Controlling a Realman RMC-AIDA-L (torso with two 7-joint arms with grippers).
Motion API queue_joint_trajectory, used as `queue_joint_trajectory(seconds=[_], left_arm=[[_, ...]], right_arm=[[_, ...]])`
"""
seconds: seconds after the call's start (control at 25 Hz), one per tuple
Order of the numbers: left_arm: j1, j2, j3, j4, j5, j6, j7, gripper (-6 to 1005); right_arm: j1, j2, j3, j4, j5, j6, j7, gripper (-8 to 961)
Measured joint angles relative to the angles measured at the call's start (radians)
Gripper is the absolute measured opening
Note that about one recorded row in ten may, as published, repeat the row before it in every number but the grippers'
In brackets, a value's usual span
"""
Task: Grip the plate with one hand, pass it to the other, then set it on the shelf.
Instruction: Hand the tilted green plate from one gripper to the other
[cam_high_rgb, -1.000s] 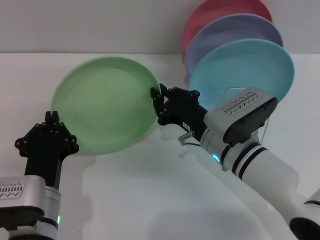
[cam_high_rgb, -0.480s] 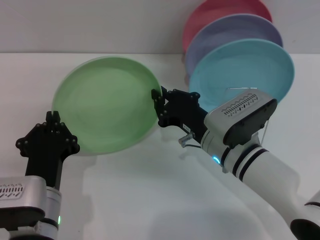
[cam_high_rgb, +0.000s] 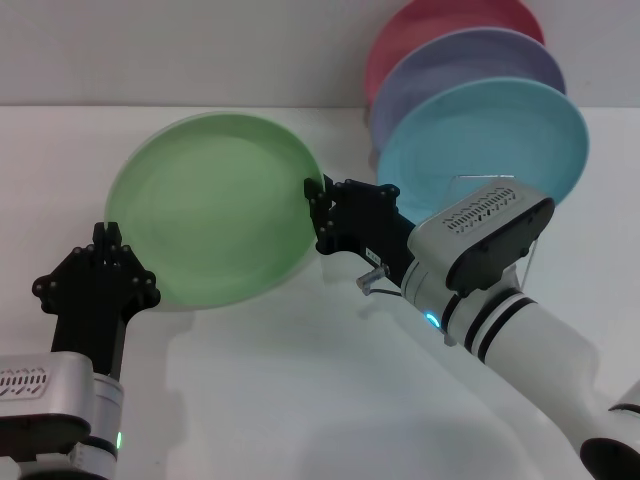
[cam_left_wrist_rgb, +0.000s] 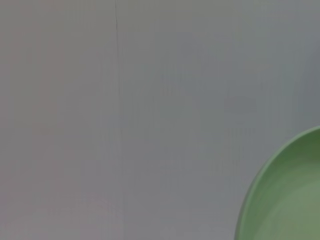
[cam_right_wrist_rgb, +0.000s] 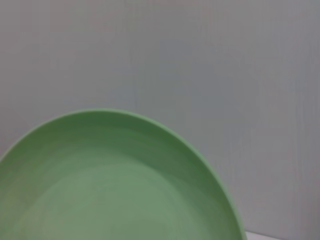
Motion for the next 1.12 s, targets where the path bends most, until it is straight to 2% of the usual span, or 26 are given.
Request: queue_joint_trajectory(seconds=[1.12], left_arm=[[-0.005, 0.002, -0.001, -0.004, 0.006, -0.013, -0.003, 151]], right_arm=[[-0.001, 0.000, 0.005, -0.012, 0.003, -0.009, -0.002, 34]])
